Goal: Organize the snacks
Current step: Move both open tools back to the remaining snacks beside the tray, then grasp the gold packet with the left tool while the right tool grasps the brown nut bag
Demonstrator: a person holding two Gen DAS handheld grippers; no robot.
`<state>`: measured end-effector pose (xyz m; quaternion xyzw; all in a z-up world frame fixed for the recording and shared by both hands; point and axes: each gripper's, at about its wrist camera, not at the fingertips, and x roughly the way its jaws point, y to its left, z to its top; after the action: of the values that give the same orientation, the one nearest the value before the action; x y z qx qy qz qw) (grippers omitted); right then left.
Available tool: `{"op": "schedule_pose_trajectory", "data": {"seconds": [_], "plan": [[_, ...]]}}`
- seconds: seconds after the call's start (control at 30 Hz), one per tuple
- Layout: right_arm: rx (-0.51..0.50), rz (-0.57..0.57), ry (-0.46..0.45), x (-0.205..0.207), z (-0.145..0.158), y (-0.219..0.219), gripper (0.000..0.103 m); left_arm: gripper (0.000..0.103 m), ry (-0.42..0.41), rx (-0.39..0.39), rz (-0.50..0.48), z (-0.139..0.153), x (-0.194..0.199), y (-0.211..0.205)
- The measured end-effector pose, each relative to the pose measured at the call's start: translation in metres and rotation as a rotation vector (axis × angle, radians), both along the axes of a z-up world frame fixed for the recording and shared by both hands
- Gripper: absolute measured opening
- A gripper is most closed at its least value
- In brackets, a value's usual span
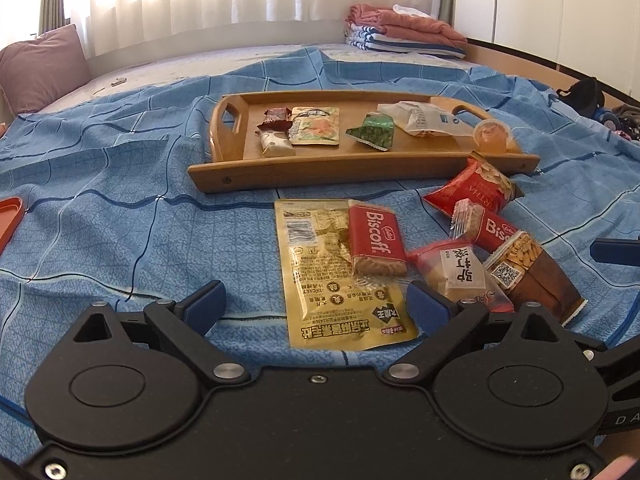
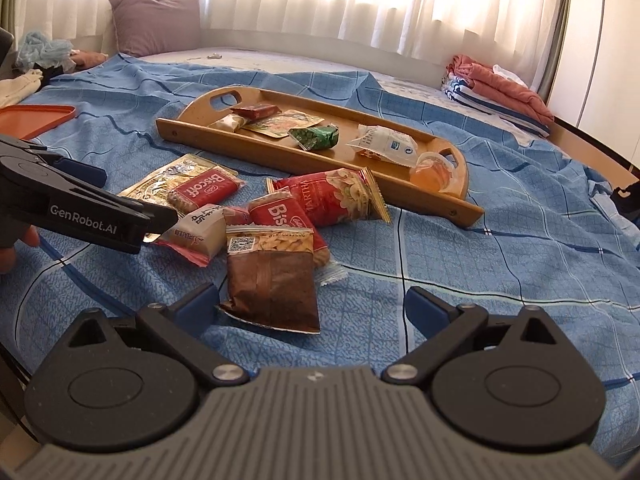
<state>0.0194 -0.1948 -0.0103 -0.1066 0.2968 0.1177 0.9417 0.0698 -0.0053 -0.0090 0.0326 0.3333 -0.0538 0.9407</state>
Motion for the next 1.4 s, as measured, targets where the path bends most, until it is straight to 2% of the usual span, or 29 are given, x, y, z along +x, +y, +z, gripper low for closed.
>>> {"op": "schedule_pose_trajectory", "data": {"seconds": [0.07,0.27,0.33,0.4,0.43,0.47,0.67,0.8,0.93,0.97,1.17,1.4], "plan": [[0.029,-0.018,0.014,0.003,-0.002,-0.002,0.100,0.099,-0.008,0.017,0.012,-0.002,0.005,-0.005],[0.082,-0.057,0.031,0.008,-0.008,-0.002,0.098,0.099,-0.001,0.002,0.034,-0.003,0.014,-0.010],[0.087,-0.067,0.028,0.009,-0.009,0.000,0.098,0.097,-0.003,-0.001,0.036,-0.002,0.015,-0.011],[0.091,-0.079,0.024,0.009,-0.010,0.003,0.099,0.084,-0.016,-0.008,0.022,-0.001,0.012,-0.012],[0.091,-0.084,0.021,0.009,-0.011,0.004,0.099,0.069,-0.028,-0.008,0.015,0.000,0.010,-0.012],[0.091,-0.087,0.018,0.008,-0.011,0.004,0.099,0.060,-0.042,0.004,0.021,0.001,0.006,-0.014],[0.088,-0.076,0.015,0.008,-0.012,0.003,0.098,0.050,-0.050,-0.033,0.061,0.005,-0.010,0.004],[0.082,-0.066,0.020,0.010,-0.011,0.004,0.099,0.053,-0.058,0.022,0.096,0.007,-0.018,0.017],[0.079,-0.067,0.019,0.010,-0.011,0.004,0.099,0.075,-0.056,0.070,0.137,0.009,-0.019,0.024],[0.078,-0.065,0.021,0.010,-0.012,0.005,0.099,0.077,-0.062,0.085,0.139,0.009,-0.019,0.023],[0.075,-0.063,0.025,0.011,-0.012,0.005,0.100,0.079,-0.045,0.045,0.098,0.007,-0.008,0.012],[0.075,-0.062,0.021,0.011,-0.013,0.005,0.100,0.081,-0.045,0.041,0.065,-0.004,0.007,-0.002]]}}
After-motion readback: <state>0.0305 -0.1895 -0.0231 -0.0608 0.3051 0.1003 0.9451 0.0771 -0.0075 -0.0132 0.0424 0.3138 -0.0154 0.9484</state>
